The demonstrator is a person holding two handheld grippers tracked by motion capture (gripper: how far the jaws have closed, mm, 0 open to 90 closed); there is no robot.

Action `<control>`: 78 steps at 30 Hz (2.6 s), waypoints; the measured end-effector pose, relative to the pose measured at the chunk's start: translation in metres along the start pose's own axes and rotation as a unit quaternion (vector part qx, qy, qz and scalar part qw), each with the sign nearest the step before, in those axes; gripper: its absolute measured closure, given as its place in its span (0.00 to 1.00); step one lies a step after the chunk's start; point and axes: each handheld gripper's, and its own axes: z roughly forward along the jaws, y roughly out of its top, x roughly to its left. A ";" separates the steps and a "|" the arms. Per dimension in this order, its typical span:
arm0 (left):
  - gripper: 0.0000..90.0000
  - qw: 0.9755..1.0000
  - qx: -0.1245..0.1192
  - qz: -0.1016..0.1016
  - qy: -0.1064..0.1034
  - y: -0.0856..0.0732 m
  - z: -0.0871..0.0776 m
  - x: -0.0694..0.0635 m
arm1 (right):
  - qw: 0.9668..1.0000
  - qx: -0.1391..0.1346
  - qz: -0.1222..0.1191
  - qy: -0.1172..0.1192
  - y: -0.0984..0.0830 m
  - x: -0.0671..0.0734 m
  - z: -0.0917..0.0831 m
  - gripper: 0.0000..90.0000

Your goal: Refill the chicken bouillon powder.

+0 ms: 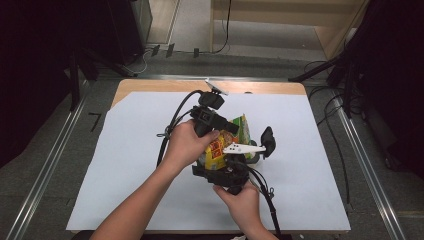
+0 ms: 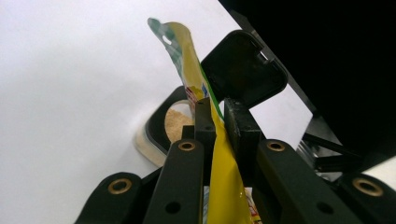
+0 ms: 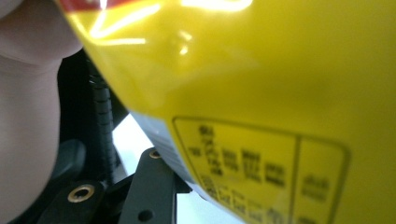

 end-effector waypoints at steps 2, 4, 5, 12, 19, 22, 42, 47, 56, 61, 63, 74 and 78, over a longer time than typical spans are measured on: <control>0.94 1.000 0.004 -0.001 0.001 0.001 0.001 -0.002 | 1.000 -0.007 0.000 0.003 0.000 0.001 0.000 0.74; 0.94 1.000 0.010 0.003 0.003 0.002 0.001 -0.004 | 1.000 -0.010 0.008 0.010 0.000 0.002 0.001 0.72; 0.93 1.000 0.012 0.004 0.004 0.003 0.001 -0.005 | 1.000 -0.013 0.010 0.012 0.000 0.001 0.001 0.72; 0.93 1.000 0.017 0.012 0.006 0.003 0.005 -0.011 | 1.000 -0.016 0.001 -0.004 -0.004 0.001 0.002 0.78; 0.96 1.000 0.007 0.021 0.015 0.006 0.000 -0.013 | 1.000 -0.015 -0.006 -0.005 -0.001 0.001 -0.001 0.79; 0.96 1.000 0.018 0.017 0.013 0.006 0.003 -0.012 | 1.000 -0.013 0.000 -0.002 -0.002 0.001 -0.001 0.79; 0.93 0.999 0.044 -0.030 -0.010 0.014 0.015 0.001 | 0.999 -0.003 0.039 0.019 0.005 -0.004 -0.004 0.77; 0.92 0.999 0.033 -0.022 -0.011 0.010 0.011 -0.001 | 1.000 -0.001 0.026 0.017 0.003 -0.005 -0.002 0.77; 0.88 1.000 0.010 0.005 -0.022 -0.007 0.007 0.003 | 1.000 0.007 -0.023 -0.009 -0.005 -0.001 0.006 0.72; 0.89 1.000 0.001 -0.006 -0.030 -0.017 0.005 0.011 | 0.999 0.024 -0.041 -0.020 -0.010 0.001 0.013 0.70; 0.88 0.999 0.001 -0.008 -0.032 -0.020 0.003 0.013 | 0.998 0.030 -0.052 -0.025 -0.012 0.003 0.015 0.70; 0.87 0.999 0.002 -0.009 -0.045 -0.029 0.004 0.021 | 0.993 0.055 -0.101 -0.042 -0.029 0.006 0.027 0.68; 0.85 0.999 0.002 0.002 -0.048 -0.031 0.008 0.024 | 0.990 0.068 -0.115 -0.051 -0.034 0.005 0.030 0.68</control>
